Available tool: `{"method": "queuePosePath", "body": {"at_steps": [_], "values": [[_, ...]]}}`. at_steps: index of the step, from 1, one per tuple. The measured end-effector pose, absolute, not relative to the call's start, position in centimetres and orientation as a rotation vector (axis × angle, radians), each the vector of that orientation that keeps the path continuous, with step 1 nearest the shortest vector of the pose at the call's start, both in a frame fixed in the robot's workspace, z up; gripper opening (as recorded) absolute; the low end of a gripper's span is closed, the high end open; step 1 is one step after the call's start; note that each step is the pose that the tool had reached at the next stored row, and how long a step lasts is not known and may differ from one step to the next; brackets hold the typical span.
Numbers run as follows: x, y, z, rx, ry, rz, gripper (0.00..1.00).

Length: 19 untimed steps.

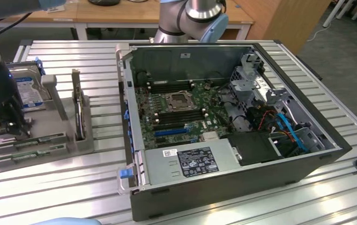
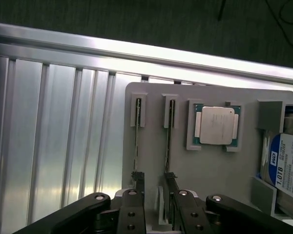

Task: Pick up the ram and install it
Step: 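Pick up the ram and move it above insertion slot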

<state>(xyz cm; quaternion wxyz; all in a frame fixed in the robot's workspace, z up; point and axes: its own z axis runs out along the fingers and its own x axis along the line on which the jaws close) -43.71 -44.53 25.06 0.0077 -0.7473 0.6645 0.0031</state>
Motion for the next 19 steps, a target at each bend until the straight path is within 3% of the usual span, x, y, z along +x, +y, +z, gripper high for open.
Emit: {"method": "queuePosePath", "body": {"at_steps": [19], "values": [[-44.2, -45.6, 22.6, -2.328, 2.069, -0.025, 0.30]]}}
